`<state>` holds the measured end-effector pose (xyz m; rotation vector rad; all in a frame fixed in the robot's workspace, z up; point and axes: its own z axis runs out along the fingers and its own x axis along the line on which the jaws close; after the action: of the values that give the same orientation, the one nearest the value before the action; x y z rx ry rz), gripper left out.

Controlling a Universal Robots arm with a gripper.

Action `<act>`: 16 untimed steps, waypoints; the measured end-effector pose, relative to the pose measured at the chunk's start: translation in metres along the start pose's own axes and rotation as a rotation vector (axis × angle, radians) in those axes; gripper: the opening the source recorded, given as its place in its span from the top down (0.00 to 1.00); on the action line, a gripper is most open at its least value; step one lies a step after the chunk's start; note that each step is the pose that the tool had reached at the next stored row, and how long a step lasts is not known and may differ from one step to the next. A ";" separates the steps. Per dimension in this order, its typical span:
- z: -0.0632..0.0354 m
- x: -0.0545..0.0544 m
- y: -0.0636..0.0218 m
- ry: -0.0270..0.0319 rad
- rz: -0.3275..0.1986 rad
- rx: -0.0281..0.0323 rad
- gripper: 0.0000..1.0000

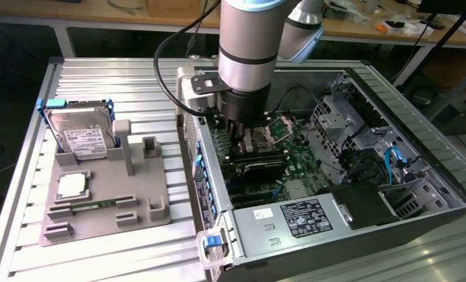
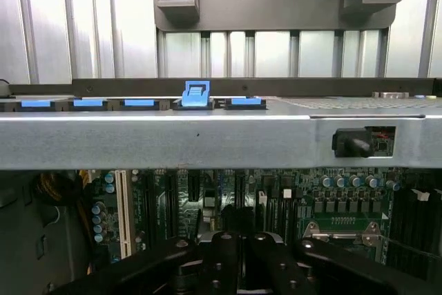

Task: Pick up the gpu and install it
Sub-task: 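Press down on the gpu until it lock into place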

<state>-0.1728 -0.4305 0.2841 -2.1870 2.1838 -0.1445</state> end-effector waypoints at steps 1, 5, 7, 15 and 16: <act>-0.0002 -0.002 0.0002 0.0092 -0.001 0.0001 0.89; -0.0024 -0.011 0.0006 0.0409 -0.004 0.0002 0.89; -0.0085 -0.013 0.0001 0.0448 -0.004 0.0000 0.89; -0.0266 -0.013 -0.0065 0.0433 -0.007 -0.0426 0.89; -0.0263 -0.013 -0.0094 0.0428 -0.007 -0.0543 0.89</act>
<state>-0.1661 -0.4170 0.3107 -2.2409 2.2280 -0.1352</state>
